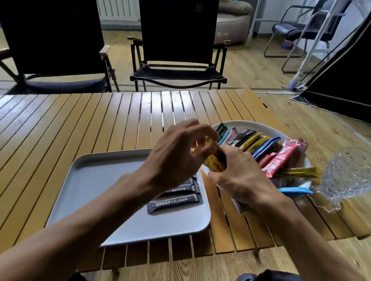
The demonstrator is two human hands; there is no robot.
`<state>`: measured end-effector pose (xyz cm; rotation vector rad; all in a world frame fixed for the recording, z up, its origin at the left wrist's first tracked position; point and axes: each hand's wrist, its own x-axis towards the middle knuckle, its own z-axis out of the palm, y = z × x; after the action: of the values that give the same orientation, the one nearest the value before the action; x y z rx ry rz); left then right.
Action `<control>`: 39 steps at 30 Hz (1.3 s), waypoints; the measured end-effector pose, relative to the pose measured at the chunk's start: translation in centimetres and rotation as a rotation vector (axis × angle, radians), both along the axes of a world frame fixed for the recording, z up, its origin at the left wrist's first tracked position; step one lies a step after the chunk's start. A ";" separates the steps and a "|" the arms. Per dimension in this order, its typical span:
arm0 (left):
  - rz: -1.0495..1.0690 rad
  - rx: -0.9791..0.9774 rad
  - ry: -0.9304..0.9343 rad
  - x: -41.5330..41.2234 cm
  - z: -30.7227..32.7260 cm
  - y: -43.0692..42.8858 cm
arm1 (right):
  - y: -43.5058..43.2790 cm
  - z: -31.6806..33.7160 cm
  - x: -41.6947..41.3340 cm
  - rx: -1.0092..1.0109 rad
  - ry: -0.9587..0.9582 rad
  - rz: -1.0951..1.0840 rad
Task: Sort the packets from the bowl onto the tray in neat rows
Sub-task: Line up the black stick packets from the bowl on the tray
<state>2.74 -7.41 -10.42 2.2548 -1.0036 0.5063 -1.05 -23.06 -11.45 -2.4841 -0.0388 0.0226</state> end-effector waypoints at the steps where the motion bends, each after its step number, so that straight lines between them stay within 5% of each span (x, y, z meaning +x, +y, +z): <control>1: -0.017 0.029 0.004 0.1 0.0 -0.3 | 0.1 0.0 0.0 0.004 0.006 0.007; 5: -0.018 0.011 0.049 0.0 -0.1 0.4 | -0.1 0.2 -0.1 0.038 0.029 0.028; 10: 0.132 -0.315 0.320 -0.8 1.0 5.0 | -1.0 1.0 -0.1 0.083 0.059 -0.028; 14: 0.056 -0.405 0.450 -3.3 -0.5 7.3 | -1.5 1.2 0.1 0.086 0.048 -0.099; 18: -0.033 -0.250 0.498 -5.6 -5.1 8.7 | -1.7 1.4 0.1 0.092 0.015 -0.116; 29: 0.054 0.329 0.160 -6.3 -7.2 10.9 | -2.1 0.9 0.4 0.056 -0.024 -0.118; 39: -0.025 0.433 0.072 -4.7 -8.0 6.6 | -1.8 0.6 0.3 0.031 -0.030 -0.113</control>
<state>-2.00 -0.81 -18.45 2.6107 -1.1933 0.2058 -0.71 -24.88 -10.86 -2.4518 0.0877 -0.0631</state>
